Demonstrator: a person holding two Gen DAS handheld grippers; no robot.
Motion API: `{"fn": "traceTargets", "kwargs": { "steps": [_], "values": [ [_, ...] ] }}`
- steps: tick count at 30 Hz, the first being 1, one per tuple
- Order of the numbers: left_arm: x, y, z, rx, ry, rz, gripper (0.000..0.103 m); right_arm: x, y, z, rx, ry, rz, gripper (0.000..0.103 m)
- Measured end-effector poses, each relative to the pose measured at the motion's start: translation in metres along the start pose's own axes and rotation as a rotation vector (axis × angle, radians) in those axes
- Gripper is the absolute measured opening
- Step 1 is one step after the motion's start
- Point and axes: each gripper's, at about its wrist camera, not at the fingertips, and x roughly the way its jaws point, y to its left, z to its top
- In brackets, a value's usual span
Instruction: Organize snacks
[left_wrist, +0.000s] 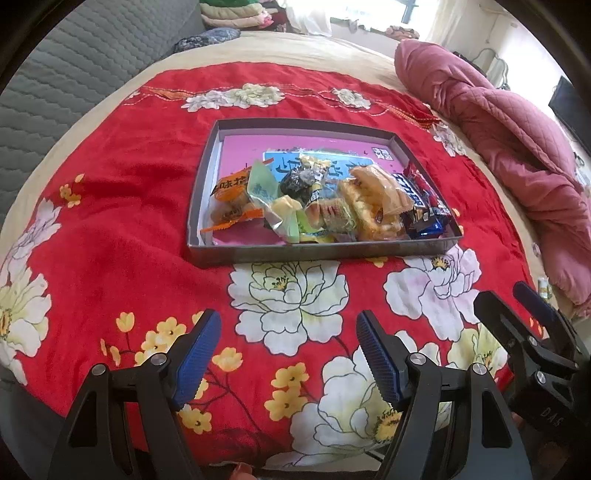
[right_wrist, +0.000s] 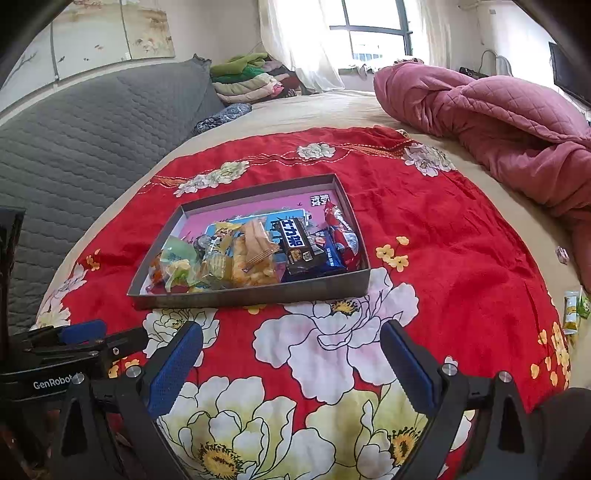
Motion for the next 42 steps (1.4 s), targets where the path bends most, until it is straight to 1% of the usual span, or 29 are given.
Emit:
{"fn": "traceTargets", "kwargs": {
  "steps": [5, 20, 42],
  "values": [
    [0.0023, 0.0004, -0.0022, 0.000, 0.009, -0.002, 0.077, 0.0027, 0.0032, -0.0014, -0.023, 0.001, 0.006, 0.097],
    [0.0034, 0.0016, -0.0021, -0.002, 0.012, 0.004, 0.077, 0.0081, 0.0018, -0.0040, -0.030, 0.015, -0.003, 0.097],
    [0.0048, -0.0012, -0.0019, 0.008, 0.008, 0.038, 0.077, 0.0084, 0.0009, -0.0035, -0.031, 0.017, -0.006, 0.097]
  ]
}}
